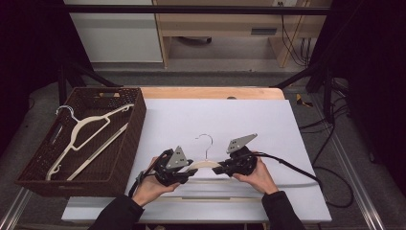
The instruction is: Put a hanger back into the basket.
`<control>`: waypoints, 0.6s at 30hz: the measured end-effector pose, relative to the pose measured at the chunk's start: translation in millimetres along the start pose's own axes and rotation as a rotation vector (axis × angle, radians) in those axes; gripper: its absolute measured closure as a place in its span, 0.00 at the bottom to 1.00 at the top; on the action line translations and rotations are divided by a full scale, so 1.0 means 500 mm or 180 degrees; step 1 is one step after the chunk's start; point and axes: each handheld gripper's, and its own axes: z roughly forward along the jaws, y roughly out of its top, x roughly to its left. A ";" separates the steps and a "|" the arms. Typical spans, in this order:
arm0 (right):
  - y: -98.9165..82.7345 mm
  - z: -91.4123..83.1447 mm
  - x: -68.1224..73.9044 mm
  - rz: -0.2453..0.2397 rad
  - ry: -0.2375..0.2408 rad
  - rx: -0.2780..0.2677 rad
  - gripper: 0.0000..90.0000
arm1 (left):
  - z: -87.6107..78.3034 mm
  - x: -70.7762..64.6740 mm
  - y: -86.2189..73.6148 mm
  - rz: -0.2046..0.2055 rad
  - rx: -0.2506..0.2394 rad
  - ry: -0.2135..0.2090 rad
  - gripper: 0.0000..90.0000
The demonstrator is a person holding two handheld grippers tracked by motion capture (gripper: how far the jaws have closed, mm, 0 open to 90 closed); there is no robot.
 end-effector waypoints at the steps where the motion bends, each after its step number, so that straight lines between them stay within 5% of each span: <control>1: 0.000 -0.005 0.003 -0.0032 0.0034 -0.0013 0.88 | -0.005 0.003 -0.001 -0.0018 -0.0016 -0.0026 0.66; 6: 0.001 -0.030 0.019 -0.0061 0.0143 -0.0122 0.92 | -0.015 0.015 -0.002 -0.0080 -0.0032 -0.0177 0.57; 18: 0.006 -0.062 0.037 -0.0200 0.0166 -0.0293 0.96 | -0.013 0.013 0.038 0.0153 -0.0029 -0.0160 0.55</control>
